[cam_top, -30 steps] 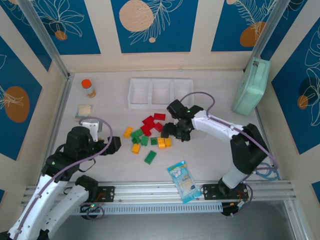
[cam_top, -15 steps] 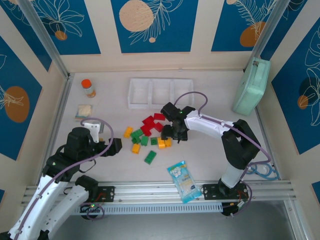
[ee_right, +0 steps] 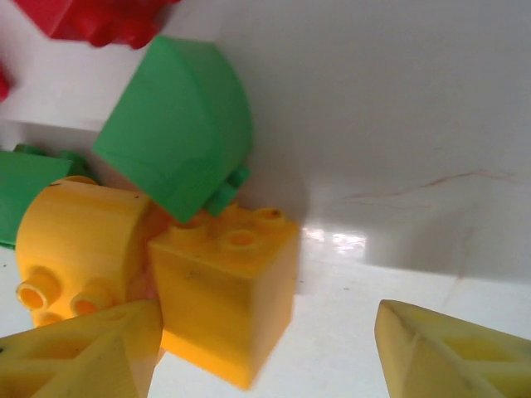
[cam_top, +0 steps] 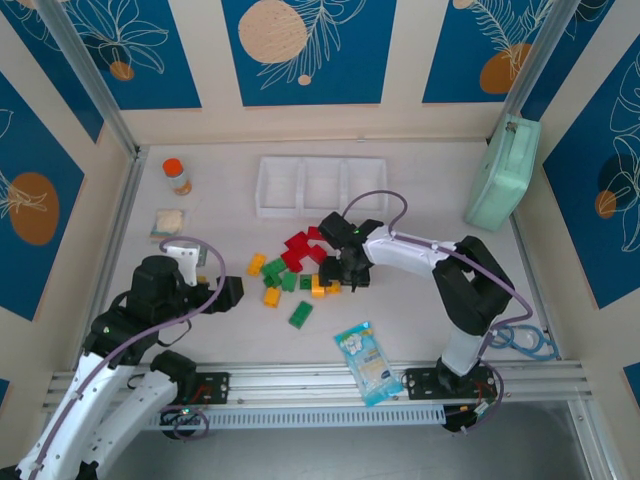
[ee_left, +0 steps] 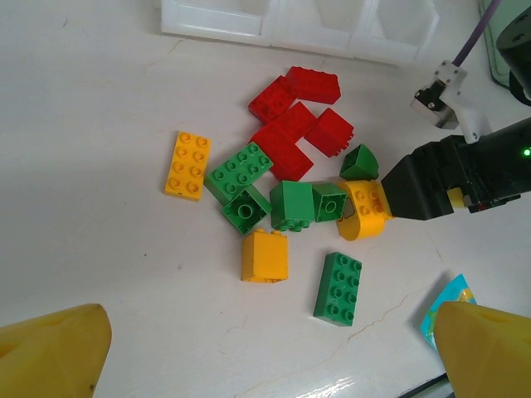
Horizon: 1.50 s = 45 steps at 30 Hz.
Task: Sort the legos into containers by color
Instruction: Pick up the lego from the center of the table, then place the lego in the container.
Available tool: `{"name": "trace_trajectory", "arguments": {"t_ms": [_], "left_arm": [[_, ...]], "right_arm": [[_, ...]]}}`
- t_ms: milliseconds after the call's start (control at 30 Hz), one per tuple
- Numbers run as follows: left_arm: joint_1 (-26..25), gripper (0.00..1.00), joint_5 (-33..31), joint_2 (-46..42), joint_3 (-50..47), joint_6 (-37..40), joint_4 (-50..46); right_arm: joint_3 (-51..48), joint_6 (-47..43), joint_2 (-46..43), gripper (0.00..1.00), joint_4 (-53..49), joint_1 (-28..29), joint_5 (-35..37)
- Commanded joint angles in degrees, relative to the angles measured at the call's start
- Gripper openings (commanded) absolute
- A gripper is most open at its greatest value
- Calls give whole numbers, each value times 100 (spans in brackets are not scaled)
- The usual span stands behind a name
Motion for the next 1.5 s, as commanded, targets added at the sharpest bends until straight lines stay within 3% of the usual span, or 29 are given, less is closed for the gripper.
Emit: {"name": "trace_trajectory", "arguments": {"t_ms": [0,467,933,1200,1467], "left_arm": [[-40,99,24,-75,-61,104,68],[-40,99,103,65,-75,132,123],[-40,99,76,72,-79,133,120],[-41,99,200,289,-65,164,130],[-41,99,240,217,-84,164,170]], "right_arm": [[105,-62,281,70,32,136,-262],[-239,-16,280,61,135,-191,-10],[113,-367,162,33,-389,-132,140],[1093,-961,-474,29,-1261,-321,457],[3003,-2099,517,25,-1479,-1592,513]]}}
